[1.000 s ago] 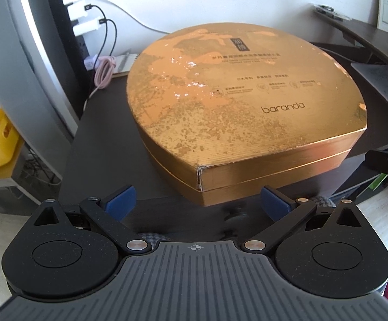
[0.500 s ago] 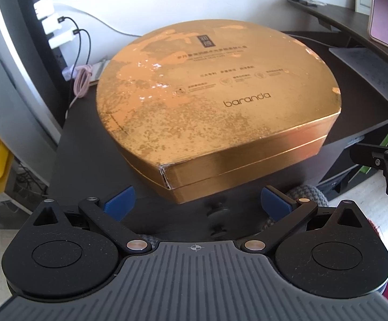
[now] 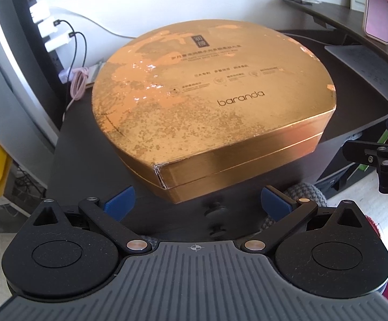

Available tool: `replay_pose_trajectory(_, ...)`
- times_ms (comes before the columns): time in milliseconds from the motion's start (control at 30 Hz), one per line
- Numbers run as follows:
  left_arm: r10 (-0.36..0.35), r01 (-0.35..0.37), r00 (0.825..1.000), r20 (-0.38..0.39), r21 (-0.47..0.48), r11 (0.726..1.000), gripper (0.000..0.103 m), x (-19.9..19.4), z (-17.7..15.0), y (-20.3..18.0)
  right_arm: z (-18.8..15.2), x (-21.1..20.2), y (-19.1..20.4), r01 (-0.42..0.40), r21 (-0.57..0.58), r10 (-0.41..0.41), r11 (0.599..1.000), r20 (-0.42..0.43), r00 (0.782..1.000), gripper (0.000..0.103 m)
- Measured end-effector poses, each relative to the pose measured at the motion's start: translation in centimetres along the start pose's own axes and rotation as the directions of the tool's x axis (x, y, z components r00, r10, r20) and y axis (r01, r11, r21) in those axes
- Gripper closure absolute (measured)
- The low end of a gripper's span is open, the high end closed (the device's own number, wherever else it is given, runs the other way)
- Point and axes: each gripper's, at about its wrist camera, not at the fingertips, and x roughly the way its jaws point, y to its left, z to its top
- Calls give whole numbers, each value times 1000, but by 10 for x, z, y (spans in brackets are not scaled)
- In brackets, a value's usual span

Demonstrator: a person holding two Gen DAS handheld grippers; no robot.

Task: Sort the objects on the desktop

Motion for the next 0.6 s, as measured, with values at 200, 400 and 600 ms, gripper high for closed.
replay_pose_trajectory(200, 1, -1, 1000, 2, 0, 1000, 0, 0, 0, 0, 0, 0, 0, -1, -1, 1, 1000, -2, 1000, 4)
replay_pose_trajectory(400, 1, -1, 1000, 2, 4, 1000, 0, -1, -1, 0, -1, 1, 1, 0, 0, 0, 1000, -7, 1000, 4)
replay_pose_trajectory(600, -1, 1, 1000, 1, 7, 1000, 0, 0, -1, 0, -2, 1, 2, -2, -6, 2, 1000, -15, 1000, 4)
